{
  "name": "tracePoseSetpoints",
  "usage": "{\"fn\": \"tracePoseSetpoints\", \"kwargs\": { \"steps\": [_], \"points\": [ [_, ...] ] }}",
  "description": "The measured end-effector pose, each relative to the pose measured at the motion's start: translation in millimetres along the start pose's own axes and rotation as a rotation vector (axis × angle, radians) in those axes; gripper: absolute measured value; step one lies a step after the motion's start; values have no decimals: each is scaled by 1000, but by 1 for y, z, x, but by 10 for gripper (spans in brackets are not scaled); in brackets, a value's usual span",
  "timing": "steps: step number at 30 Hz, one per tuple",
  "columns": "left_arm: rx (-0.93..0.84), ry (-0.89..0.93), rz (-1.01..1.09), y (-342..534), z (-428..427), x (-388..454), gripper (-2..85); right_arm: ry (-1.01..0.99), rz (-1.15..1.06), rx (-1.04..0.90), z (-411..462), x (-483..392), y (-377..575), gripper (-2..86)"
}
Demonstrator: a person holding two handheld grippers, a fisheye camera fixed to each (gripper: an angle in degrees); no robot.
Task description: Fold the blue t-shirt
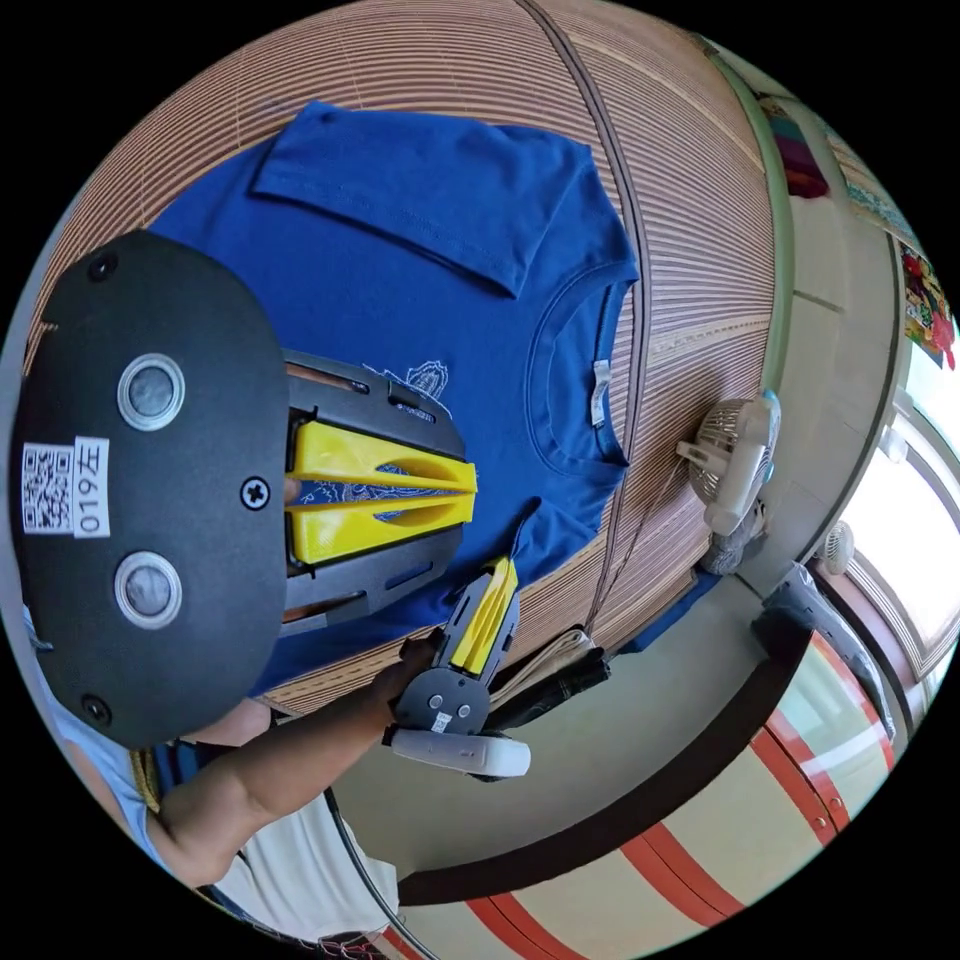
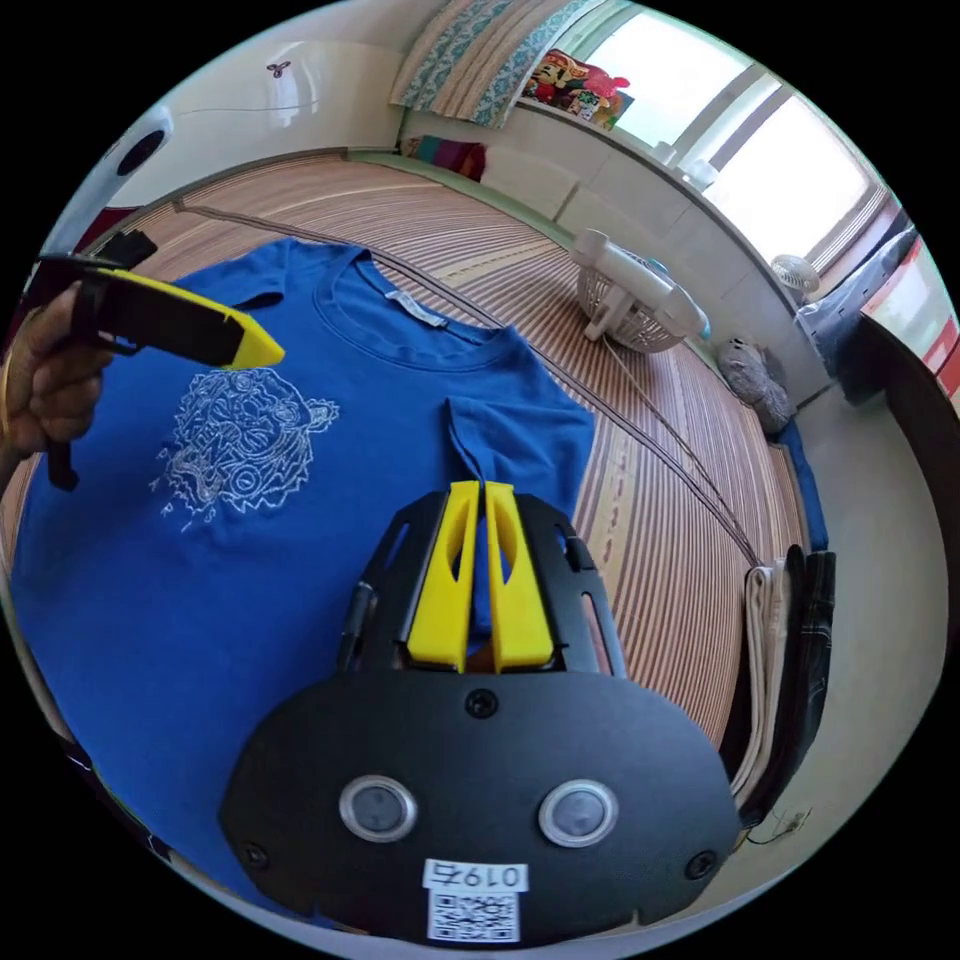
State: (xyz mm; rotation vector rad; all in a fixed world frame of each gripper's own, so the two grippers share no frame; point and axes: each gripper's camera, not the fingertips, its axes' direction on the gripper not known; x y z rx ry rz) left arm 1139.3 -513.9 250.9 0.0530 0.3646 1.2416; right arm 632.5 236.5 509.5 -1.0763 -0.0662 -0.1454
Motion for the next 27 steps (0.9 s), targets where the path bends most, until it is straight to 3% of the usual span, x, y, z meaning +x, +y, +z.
{"fn": "tracePoseSetpoints", "kwargs": {
  "steps": [5, 12, 16, 22, 27],
  "points": [
    [-11, 56, -50, -9, 22, 2, 10, -166, 30, 11, 2, 9, 7, 10],
    [-11, 38, -39, -35, 51, 35, 8, -229, 16, 58, -14, 22, 19, 83],
    [-6, 10, 1, -55, 70, 67, 9, -130, 31, 77, -25, 37, 46, 44],
    [-177, -125, 87, -53, 110, 94, 9, -125, 63, 3, -16, 63, 81, -7],
    [-106, -173, 117, -32, 86, 113, 7, -146, 69, 38, -27, 74, 92, -9]
  ]
}}
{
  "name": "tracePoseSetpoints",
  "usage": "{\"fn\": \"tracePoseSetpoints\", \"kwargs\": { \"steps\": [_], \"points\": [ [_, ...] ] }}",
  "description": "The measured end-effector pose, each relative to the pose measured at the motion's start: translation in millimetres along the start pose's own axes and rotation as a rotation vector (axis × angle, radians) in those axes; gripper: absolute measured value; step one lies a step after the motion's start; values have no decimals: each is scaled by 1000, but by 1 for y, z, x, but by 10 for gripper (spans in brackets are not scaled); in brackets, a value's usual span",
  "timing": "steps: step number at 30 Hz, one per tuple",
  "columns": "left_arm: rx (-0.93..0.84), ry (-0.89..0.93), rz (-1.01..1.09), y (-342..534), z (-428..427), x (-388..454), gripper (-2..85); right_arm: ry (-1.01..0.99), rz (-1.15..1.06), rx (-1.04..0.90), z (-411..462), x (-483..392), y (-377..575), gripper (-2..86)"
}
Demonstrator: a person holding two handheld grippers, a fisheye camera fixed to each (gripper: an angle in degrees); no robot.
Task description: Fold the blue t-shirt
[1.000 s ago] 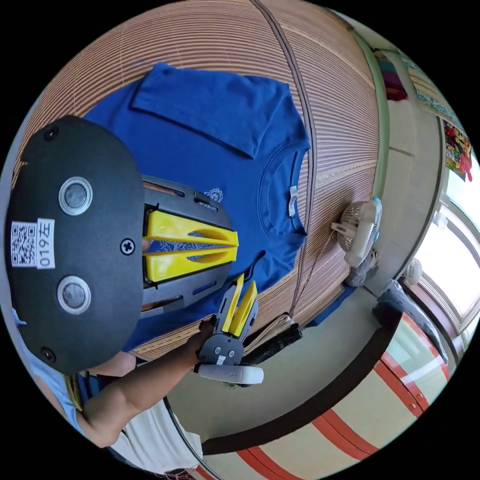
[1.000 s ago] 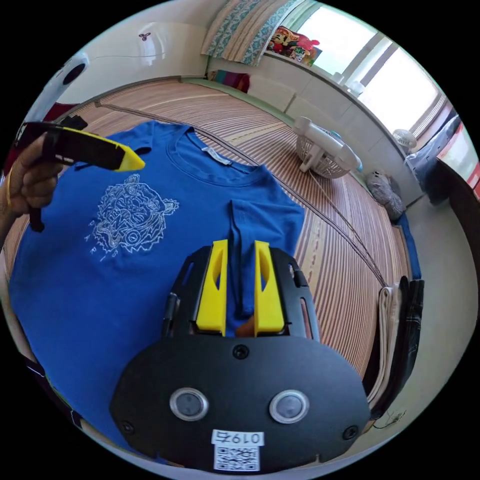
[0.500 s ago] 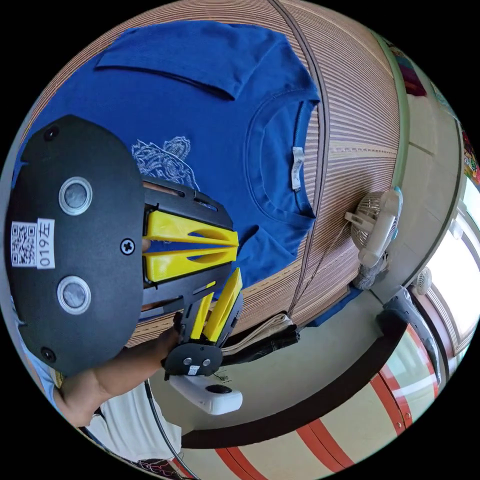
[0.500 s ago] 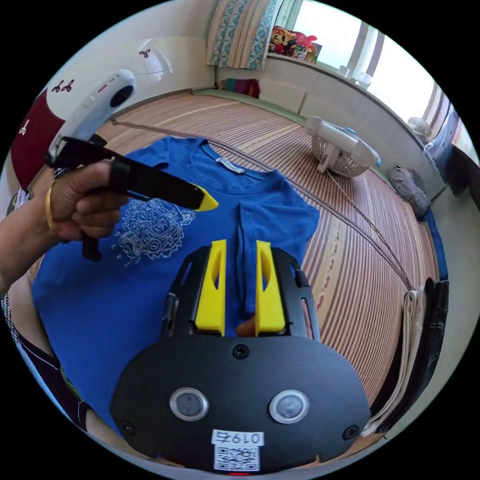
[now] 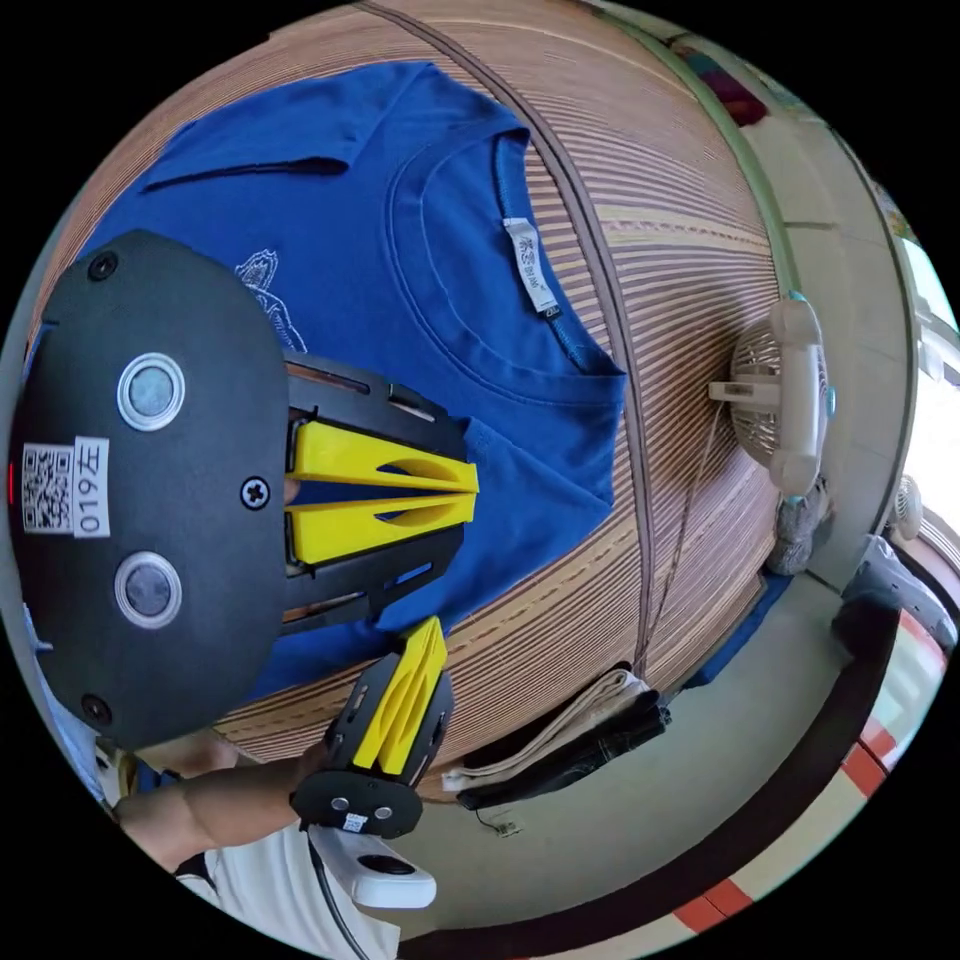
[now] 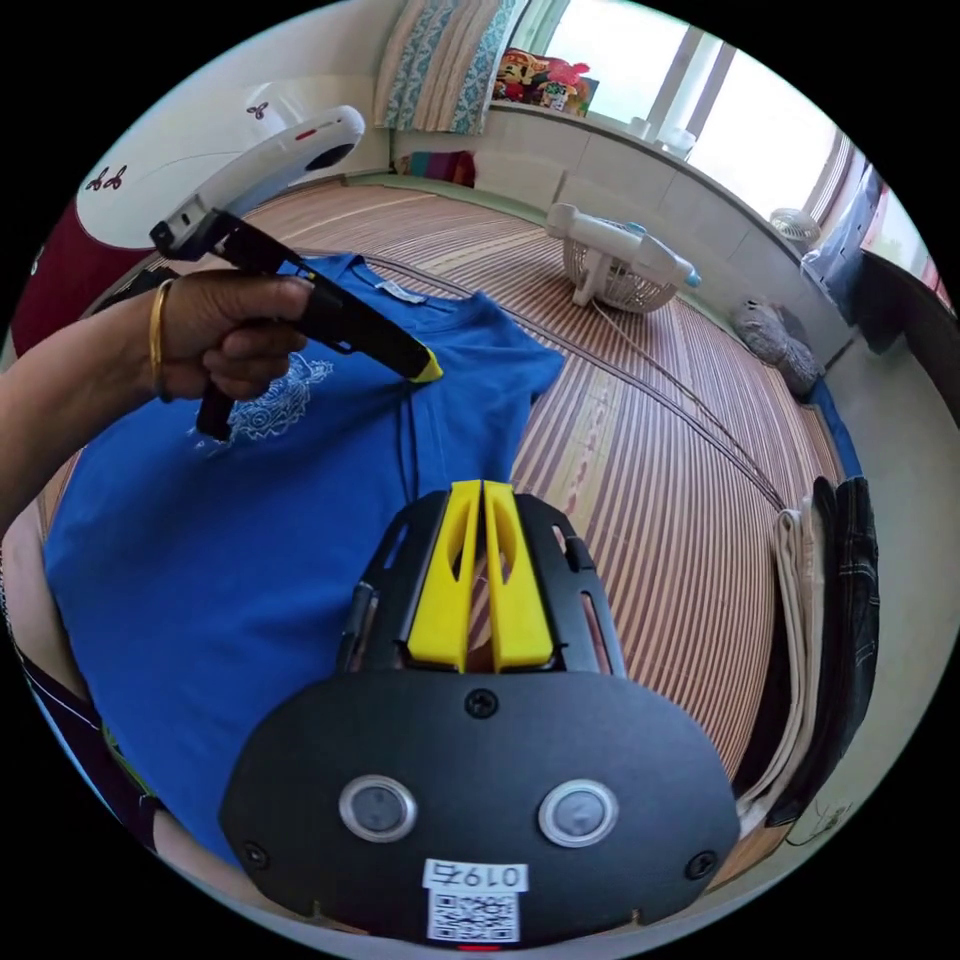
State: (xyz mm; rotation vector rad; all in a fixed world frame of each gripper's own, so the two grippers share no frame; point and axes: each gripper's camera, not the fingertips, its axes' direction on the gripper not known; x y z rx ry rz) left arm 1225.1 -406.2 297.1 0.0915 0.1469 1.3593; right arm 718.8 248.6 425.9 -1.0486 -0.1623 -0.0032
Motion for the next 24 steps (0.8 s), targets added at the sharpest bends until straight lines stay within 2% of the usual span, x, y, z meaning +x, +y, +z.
{"fn": "tracePoseSetpoints", "kwargs": {
  "steps": [6, 9, 12, 14, 18, 20, 24],
  "points": [
    [70, 82, 25, 53, -50, 19, 7, -30, 72, 74, -41, 16, 21, -6],
    [149, 148, 74, 124, -112, 26, 8, -64, 140, 77, -69, 31, 46, -2],
    [172, 76, 99, 222, -174, 21, 10, -172, 165, 10, -79, 42, 75, 32],
    [109, -30, 45, 296, -208, 7, 10, -226, 192, -35, -76, 46, 92, 58],
    [69, -76, -49, 397, -263, -9, 10, -279, 225, -88, -69, 48, 99, 65],
    [108, -87, -147, 456, -298, -20, 10, -258, 264, -101, -67, 50, 96, 59],
    [179, -100, -222, 517, -331, -35, 9, -181, 350, -68, -70, 62, 88, 30]
  ]
}}
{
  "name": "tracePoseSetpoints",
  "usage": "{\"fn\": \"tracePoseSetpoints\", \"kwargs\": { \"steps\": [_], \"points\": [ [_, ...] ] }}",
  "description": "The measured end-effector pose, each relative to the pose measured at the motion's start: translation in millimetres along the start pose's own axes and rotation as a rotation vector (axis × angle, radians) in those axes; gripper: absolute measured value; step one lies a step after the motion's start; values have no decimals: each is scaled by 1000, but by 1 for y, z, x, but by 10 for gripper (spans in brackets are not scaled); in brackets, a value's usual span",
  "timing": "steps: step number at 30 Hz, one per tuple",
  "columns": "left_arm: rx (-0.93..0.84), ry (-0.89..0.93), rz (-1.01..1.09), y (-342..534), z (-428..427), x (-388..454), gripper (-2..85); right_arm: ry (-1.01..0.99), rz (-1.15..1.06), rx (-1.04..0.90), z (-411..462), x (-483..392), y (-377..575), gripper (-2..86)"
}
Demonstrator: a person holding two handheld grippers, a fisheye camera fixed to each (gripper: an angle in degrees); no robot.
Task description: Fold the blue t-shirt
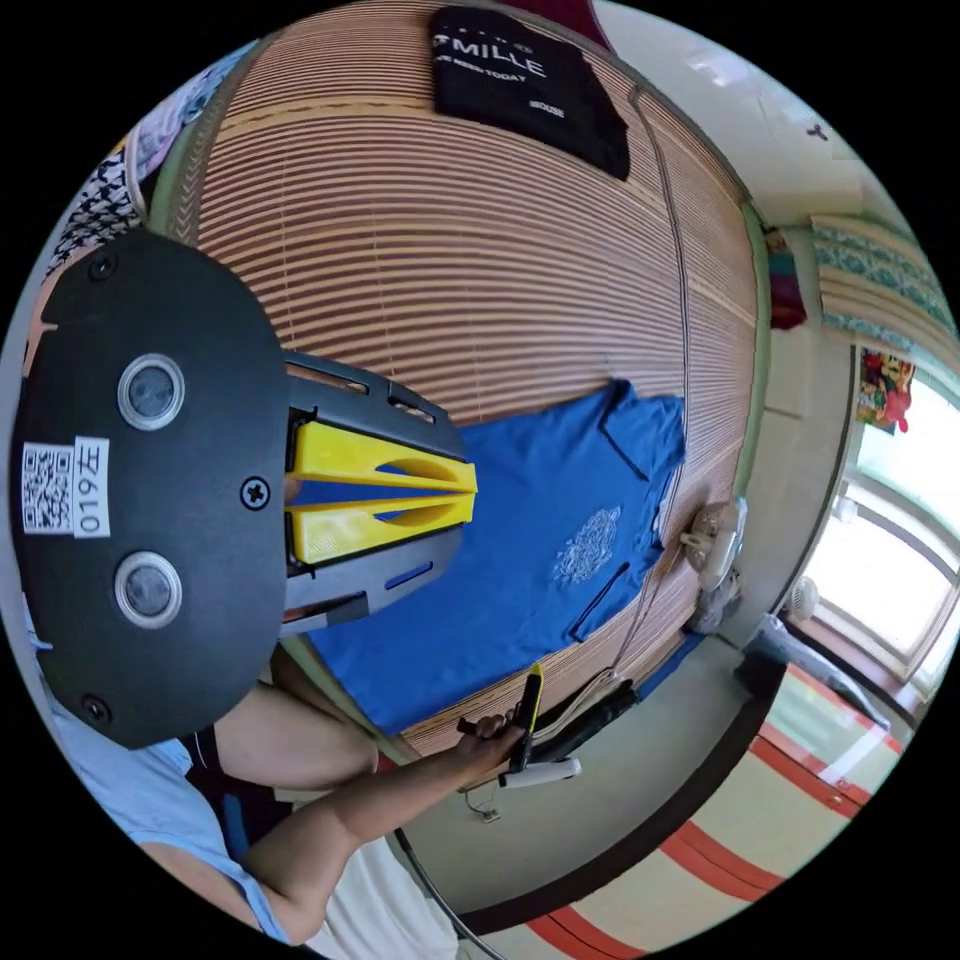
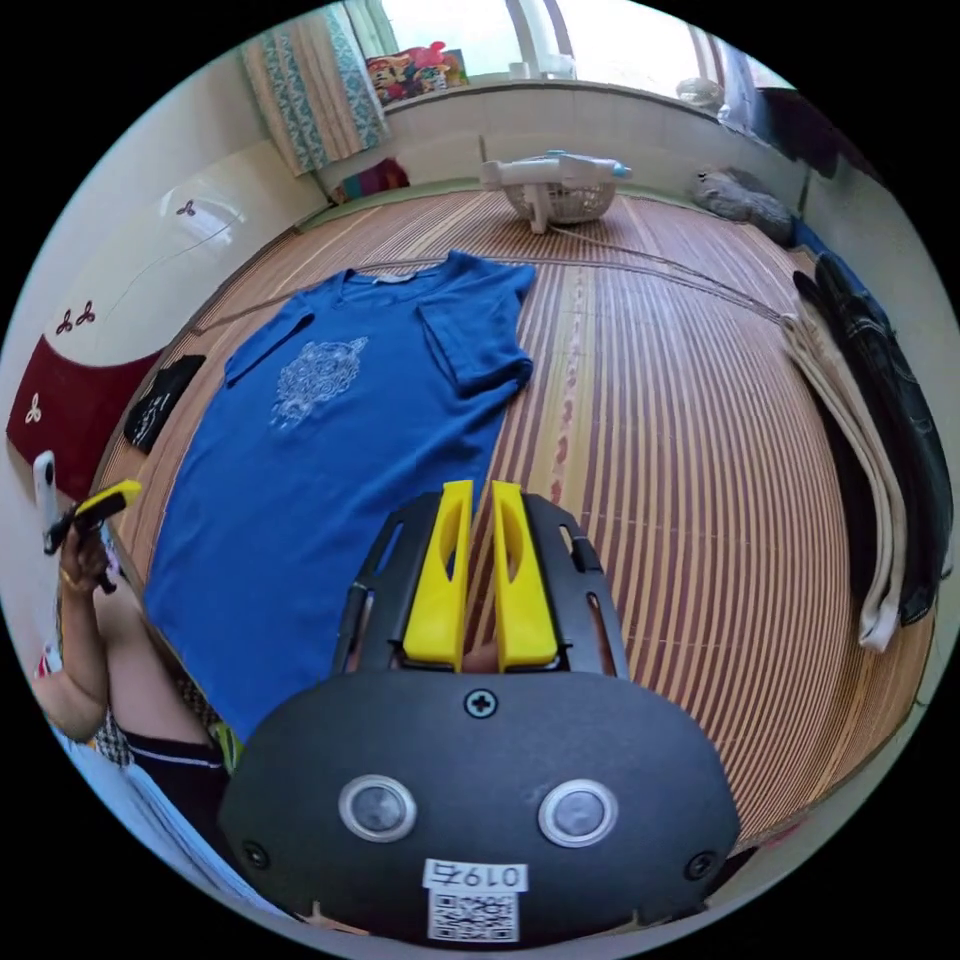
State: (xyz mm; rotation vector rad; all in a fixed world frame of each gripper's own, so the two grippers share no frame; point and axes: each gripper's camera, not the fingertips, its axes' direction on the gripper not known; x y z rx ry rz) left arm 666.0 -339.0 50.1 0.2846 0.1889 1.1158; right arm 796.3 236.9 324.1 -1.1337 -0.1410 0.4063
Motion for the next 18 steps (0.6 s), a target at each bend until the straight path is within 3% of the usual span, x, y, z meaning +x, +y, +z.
{"fn": "tracePoseSetpoints", "kwargs": {
  "steps": [7, 9, 13, 18],
  "points": [
    [-31, 125, 44, 20, -11, -8, 8, 42, -34, 10, -7, 6, -34, 7],
    [-106, 93, 86, 22, -5, 3, 8, 52, -39, -24, -3, 6, -39, 16],
    [-175, -183, 180, 39, -11, 25, 9, 68, -52, -78, 6, 11, -40, 16],
    [-248, -103, 188, 61, -14, 19, 8, 62, -31, -46, -3, 26, -35, -6]
  ]
}}
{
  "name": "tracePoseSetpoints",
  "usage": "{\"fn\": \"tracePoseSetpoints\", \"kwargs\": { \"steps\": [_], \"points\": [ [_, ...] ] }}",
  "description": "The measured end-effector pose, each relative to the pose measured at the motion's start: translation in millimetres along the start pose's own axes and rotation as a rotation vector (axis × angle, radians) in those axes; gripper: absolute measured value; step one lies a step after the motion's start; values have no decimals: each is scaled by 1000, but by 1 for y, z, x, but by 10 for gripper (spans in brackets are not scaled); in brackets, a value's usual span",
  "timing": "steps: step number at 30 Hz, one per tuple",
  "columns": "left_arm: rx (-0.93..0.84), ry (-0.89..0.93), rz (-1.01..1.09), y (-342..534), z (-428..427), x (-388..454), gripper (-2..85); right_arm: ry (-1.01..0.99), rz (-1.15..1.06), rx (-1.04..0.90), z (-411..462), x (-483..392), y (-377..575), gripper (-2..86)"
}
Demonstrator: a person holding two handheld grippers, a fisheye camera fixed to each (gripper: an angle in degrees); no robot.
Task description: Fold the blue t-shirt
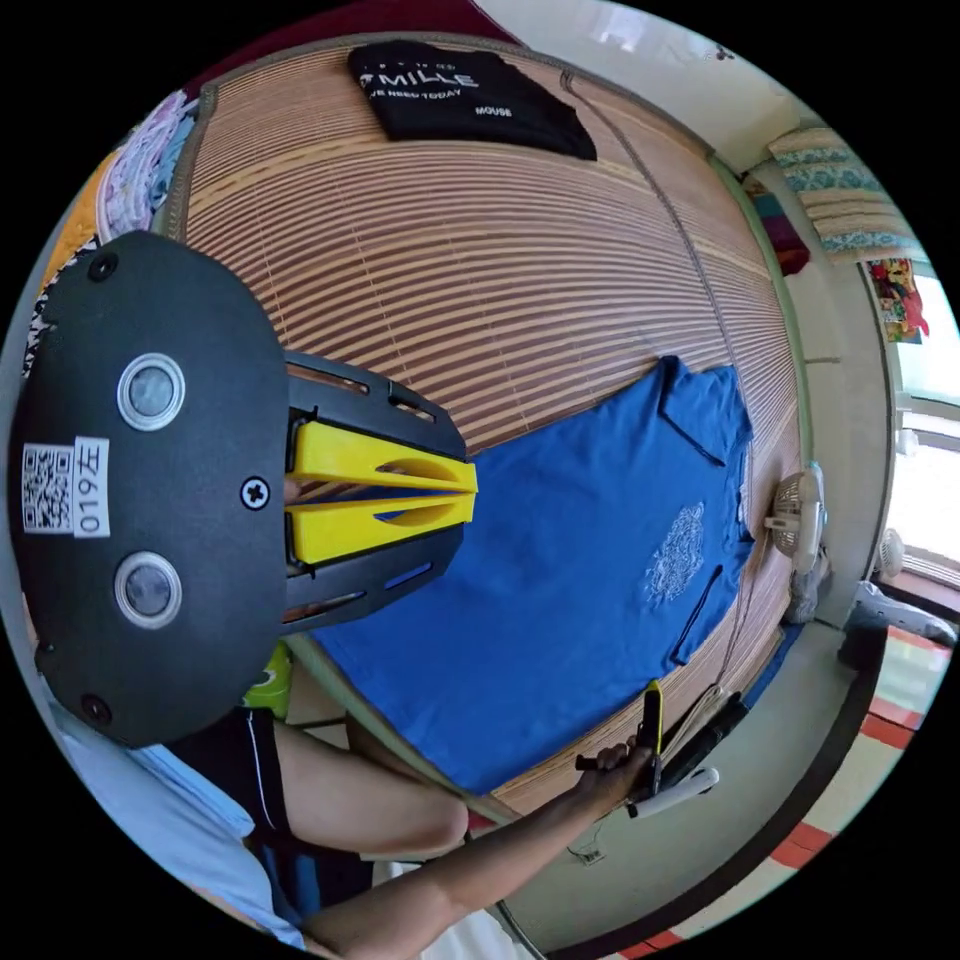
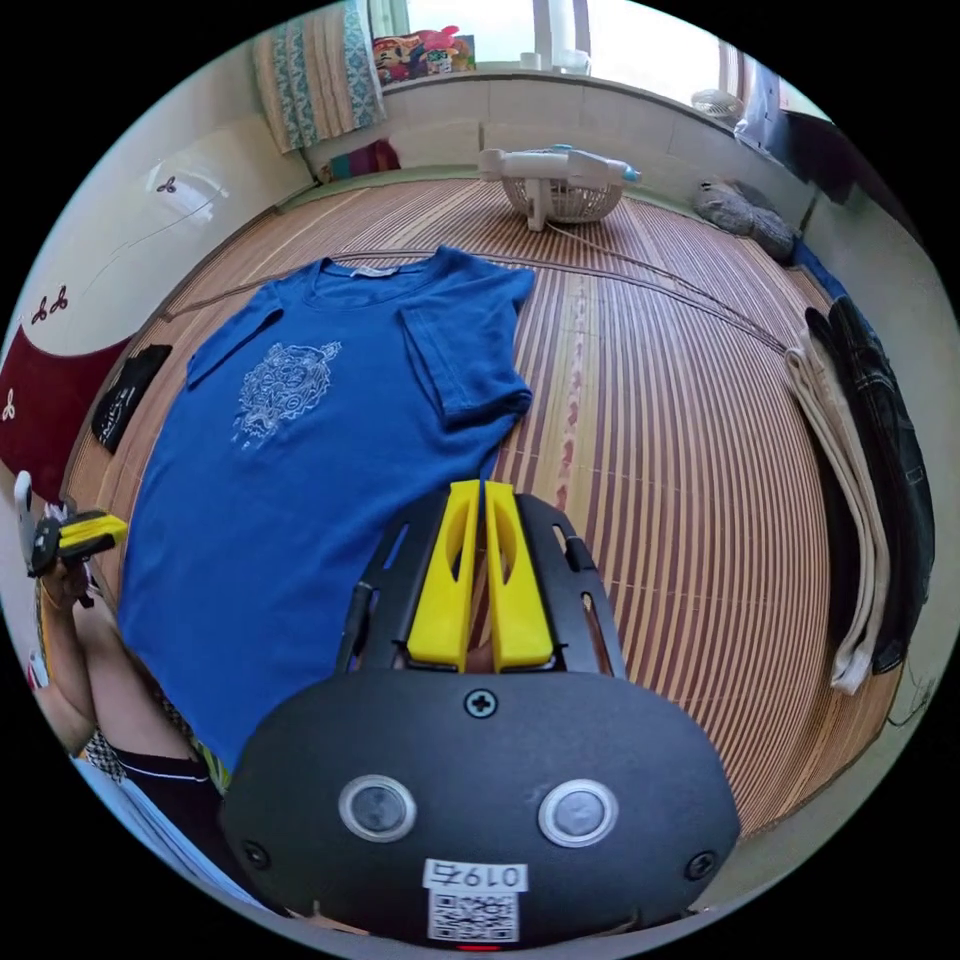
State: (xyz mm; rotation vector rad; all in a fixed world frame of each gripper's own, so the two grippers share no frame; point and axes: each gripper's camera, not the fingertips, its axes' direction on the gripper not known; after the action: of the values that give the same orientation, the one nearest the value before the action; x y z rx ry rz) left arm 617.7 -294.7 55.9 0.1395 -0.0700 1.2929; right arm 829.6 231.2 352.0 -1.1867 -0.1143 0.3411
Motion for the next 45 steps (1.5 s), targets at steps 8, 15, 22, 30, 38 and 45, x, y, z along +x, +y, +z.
{"fn": "tracePoseSetpoints", "kwargs": {
  "steps": [8, 15, 22, 30, 38, 45],
  "points": [
    [-65, 22, -14, 26, -2, -10, 8, -81, 138, 31, -13, 35, 13, -7],
    [-26, -6, -11, 57, -36, -17, 7, -70, 148, 44, -35, 49, 22, 8],
    [-24, 76, -74, 85, -56, -53, 8, -179, 189, -17, -38, 74, 40, 18],
    [-74, 164, -68, 110, -56, -75, 8, -260, 285, -8, -46, 110, 57, -8],
    [-60, 142, -48, 127, -74, -92, 8, -261, 269, 15, -62, 125, 81, 22],
    [-53, 202, -32, 137, -81, -110, 10, -403, 285, -7, -64, 145, 103, 46]
  ]
}}
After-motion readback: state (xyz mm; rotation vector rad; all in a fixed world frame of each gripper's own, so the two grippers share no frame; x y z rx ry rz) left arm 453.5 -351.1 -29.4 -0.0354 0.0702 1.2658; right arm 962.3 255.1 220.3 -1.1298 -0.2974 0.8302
